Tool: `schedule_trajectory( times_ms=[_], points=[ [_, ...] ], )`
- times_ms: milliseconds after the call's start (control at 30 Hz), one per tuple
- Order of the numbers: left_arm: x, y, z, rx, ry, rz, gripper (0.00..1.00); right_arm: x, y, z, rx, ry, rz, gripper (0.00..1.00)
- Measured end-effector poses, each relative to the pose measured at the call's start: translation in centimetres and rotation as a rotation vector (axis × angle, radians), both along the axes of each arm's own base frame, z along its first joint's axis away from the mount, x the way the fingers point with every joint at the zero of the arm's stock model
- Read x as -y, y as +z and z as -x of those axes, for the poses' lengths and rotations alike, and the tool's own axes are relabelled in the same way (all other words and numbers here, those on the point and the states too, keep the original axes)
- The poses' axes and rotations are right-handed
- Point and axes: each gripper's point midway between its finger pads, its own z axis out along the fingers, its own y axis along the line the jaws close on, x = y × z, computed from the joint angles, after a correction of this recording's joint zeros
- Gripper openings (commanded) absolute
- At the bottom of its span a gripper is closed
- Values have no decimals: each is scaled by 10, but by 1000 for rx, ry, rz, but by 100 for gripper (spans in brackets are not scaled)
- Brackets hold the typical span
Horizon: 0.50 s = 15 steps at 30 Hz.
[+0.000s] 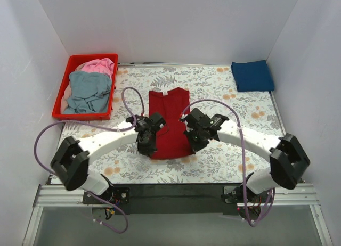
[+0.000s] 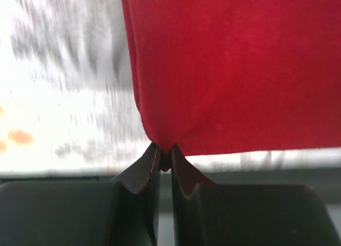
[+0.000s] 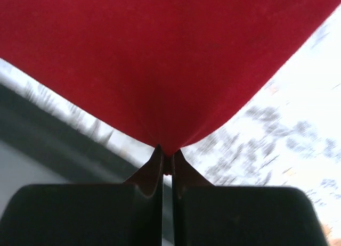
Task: Fold and stack the t-shirts
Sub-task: Fold the tshirt
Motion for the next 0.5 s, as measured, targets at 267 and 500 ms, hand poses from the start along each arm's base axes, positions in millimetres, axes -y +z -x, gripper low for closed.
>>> schedule_trajectory(
  times_ms=[267, 500],
  points=[
    [-8, 51, 92, -113, 30, 131, 0, 14, 33, 103, -188, 151, -38, 1],
    [1, 78, 57, -54, 121, 116, 0, -5, 92, 57, -90, 115, -45, 1]
  ],
)
